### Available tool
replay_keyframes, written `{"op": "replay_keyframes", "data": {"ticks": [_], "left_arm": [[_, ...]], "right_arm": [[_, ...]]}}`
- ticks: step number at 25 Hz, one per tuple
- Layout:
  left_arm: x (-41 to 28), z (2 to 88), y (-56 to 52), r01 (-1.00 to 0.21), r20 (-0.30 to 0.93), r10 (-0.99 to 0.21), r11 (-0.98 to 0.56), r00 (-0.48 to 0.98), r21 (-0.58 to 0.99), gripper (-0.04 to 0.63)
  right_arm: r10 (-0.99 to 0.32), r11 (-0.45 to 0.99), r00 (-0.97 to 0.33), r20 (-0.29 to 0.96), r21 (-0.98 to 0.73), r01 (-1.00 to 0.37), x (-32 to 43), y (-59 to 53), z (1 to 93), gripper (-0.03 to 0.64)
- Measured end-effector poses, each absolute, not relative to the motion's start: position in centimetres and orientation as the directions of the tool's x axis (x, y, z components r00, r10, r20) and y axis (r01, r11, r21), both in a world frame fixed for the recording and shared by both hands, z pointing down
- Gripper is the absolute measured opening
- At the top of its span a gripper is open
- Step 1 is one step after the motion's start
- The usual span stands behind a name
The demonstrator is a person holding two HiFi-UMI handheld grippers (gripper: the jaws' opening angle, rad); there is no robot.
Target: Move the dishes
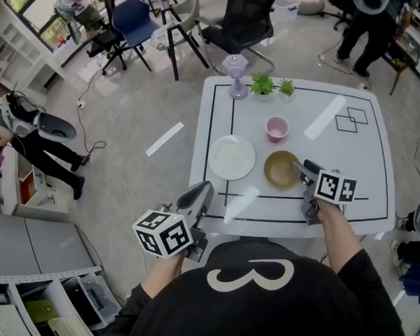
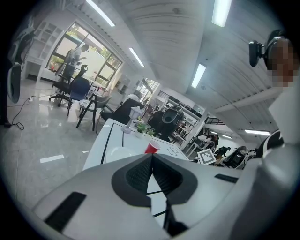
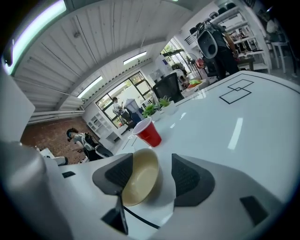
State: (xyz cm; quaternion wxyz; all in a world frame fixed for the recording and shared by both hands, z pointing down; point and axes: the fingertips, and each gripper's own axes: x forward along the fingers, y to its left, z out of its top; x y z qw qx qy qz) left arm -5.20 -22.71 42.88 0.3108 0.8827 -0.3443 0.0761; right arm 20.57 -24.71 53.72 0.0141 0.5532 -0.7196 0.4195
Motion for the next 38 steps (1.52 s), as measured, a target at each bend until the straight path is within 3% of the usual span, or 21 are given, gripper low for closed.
{"op": "replay_keyframes", "data": {"ticks": [9,17,21,30,38], "left_arm": [[-4.8,40.3,-20.6,-0.642,0.309,-0.566,-0.618,0.764,0.454,0.003],[-4.2,35.8,-17.8,-0.600,0.227,-0.559,-0.698,0.798,0.390,0.003],[-4.0,33.9,-15.7,-0.563,0.173,-0.540,-0.742,0.824,0.365,0.003],[-4.2,31.2,-12.1,-0.492,0.075,-0.501,-0.795,0.862,0.355,0.003],[-3.7,32.3,-10.5,-0.462,0.092,-0.460,-0.821,0.883,0.337,0.003]], "right_arm": [[-0.846,0.331,-0.454,0.280,-0.393,-0.858,18.5,-22.1,45.3,0.220],[-0.807,0.554,-0.580,0.109,-0.198,-0.809,13.6,-17.0,37.4,0.115],[-0.778,0.607,-0.626,0.039,-0.205,-0.768,11.9,-14.5,35.2,0.009],[-0.692,0.700,-0.722,-0.028,-0.273,-0.660,8.7,-9.8,33.1,0.009],[-0.650,0.731,-0.760,-0.026,-0.294,-0.616,7.1,-8.7,34.0,0.009]]}}
